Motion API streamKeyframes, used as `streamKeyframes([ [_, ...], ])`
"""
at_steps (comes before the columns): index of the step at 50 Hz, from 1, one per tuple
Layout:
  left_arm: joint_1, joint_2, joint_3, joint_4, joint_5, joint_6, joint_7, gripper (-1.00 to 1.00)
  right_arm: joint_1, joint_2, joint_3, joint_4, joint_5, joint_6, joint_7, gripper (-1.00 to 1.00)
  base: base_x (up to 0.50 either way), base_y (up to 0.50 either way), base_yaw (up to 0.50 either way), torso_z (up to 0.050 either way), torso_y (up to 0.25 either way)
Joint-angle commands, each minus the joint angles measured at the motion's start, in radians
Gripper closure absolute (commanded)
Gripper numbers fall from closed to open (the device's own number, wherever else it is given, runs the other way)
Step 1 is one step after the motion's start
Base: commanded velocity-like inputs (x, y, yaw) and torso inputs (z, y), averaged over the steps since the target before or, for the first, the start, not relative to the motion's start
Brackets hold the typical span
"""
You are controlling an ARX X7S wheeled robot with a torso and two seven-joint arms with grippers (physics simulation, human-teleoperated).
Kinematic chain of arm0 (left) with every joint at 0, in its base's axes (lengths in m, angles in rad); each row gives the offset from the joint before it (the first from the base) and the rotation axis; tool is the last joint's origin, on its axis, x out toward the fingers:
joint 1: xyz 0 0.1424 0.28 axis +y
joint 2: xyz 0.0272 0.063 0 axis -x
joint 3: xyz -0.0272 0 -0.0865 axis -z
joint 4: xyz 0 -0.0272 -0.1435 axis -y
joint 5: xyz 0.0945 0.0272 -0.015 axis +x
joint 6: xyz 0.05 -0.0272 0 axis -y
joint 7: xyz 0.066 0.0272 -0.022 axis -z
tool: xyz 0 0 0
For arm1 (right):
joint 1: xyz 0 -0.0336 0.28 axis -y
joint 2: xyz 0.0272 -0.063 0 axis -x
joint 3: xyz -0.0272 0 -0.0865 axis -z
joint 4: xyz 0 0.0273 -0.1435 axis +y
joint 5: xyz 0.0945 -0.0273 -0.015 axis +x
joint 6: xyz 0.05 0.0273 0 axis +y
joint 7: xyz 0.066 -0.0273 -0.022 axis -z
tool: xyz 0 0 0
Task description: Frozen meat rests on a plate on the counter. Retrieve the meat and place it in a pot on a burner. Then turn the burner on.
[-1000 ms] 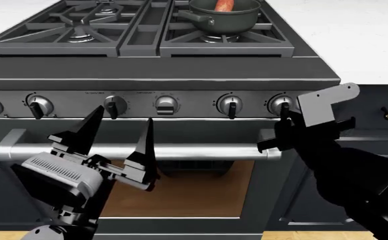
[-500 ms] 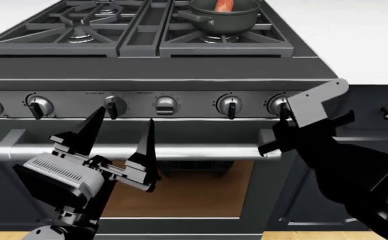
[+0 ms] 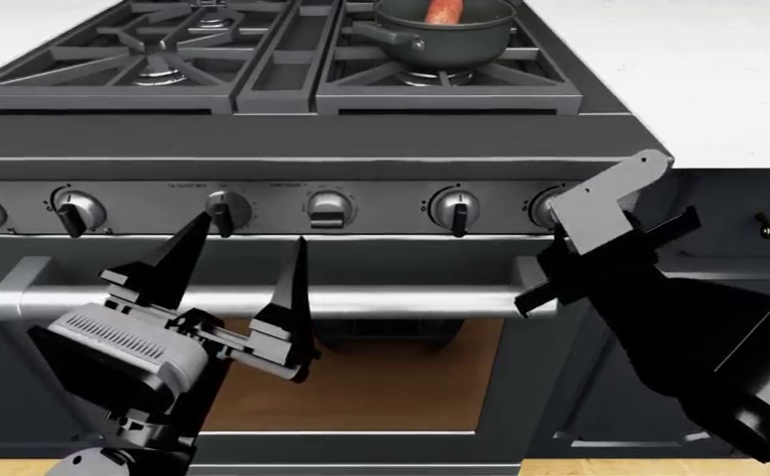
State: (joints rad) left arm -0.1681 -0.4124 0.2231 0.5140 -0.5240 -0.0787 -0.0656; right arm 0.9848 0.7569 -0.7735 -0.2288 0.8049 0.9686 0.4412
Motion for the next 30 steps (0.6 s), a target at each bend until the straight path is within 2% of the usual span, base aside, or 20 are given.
streamKeyframes([
  [1,-0.002,-0.002,0.002,-0.002,-0.002,0.001,-0.002,-1.00,0.004,-0.018,-0.070,-0.019,0.125,0.026,-0.046,1.00,0.00,0.00,0.00,0.000,0.000],
  [22,-0.001,-0.006,0.006,0.000,-0.004,0.003,-0.007,-1.00,0.004,-0.015,-0.051,-0.044,0.158,0.051,-0.013,1.00,0.00,0.00,0.00,0.000,0.000],
  [23,-0.001,-0.007,0.007,0.000,-0.004,0.003,-0.007,-1.00,0.001,-0.015,-0.048,-0.044,0.163,0.051,-0.010,-1.00,0.00,0.00,0.00,0.000,0.000],
  [30,-0.002,-0.007,0.008,-0.003,-0.004,0.006,-0.008,-1.00,-0.018,-0.009,-0.006,-0.048,0.189,0.041,0.038,-1.00,0.00,0.00,0.00,0.000,0.000],
])
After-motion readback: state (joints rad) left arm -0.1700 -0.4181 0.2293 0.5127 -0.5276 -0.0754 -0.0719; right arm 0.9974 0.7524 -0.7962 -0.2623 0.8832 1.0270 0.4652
